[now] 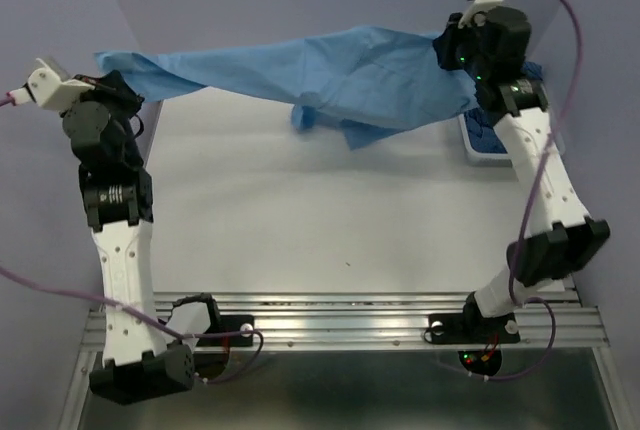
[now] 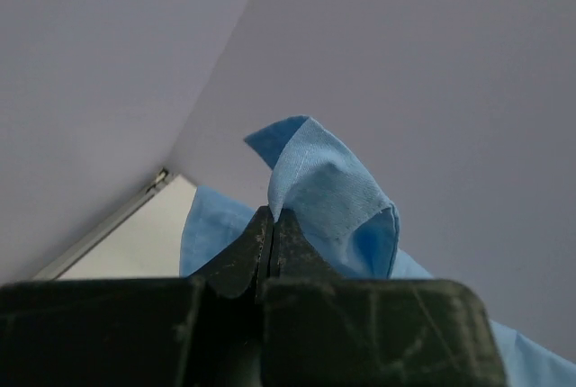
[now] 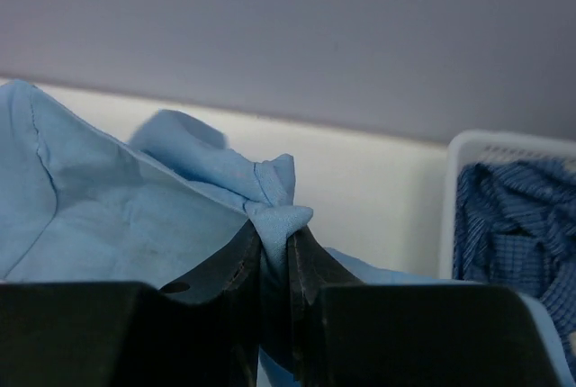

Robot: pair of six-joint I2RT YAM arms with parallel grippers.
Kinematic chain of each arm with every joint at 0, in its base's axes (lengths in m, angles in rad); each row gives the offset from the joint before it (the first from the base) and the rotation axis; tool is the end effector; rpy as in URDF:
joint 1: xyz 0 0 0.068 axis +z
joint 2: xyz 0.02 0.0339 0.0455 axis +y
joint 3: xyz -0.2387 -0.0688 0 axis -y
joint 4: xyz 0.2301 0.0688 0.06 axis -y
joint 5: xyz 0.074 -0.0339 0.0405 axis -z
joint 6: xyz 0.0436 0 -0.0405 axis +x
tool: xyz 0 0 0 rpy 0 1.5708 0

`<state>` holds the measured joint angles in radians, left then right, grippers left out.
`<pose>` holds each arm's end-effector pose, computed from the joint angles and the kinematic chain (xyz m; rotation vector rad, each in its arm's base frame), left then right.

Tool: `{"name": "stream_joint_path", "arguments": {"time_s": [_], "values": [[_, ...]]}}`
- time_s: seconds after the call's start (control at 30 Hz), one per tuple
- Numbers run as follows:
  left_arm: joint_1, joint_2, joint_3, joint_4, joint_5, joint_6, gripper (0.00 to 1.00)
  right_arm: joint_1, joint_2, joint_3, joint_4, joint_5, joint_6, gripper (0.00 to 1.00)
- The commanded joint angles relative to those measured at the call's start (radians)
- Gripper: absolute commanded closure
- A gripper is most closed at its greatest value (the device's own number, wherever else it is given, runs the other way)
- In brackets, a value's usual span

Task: Fold and stack the long sleeve shirts
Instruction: Flatten the shirt out

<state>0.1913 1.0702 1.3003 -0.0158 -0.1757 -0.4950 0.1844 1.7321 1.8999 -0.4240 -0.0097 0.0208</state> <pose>0.2244 0.0512 0.4587 -0.5945 1.2244 -0.1362 0.3823 0.0717 0.4169 -0.1563 1.8230 0.1535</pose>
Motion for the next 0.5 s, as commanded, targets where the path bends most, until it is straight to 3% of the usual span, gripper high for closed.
{"name": "stream_joint_path", "arguments": {"time_s": [0.0, 0.2, 0.37, 0.47], "values": [[0.002, -0.163, 0.049, 0.044, -0.125, 0.001, 1.00, -0.002, -0.272, -0.073, 0.094, -0.033, 0.004, 0.88], [0.002, -0.292, 0.229, -0.090, -0.226, 0.052, 1.00, -0.002, -0.517, -0.058, 0.094, -0.142, -0.010, 0.87], [0.002, -0.303, 0.521, -0.185, -0.361, 0.133, 1.00, -0.002, -0.609, 0.138, 0.007, -0.226, 0.002, 0.87], [-0.001, -0.296, 0.625, -0.185, -0.372, 0.188, 1.00, -0.002, -0.618, 0.267, -0.028, -0.294, 0.033, 0.87]]}}
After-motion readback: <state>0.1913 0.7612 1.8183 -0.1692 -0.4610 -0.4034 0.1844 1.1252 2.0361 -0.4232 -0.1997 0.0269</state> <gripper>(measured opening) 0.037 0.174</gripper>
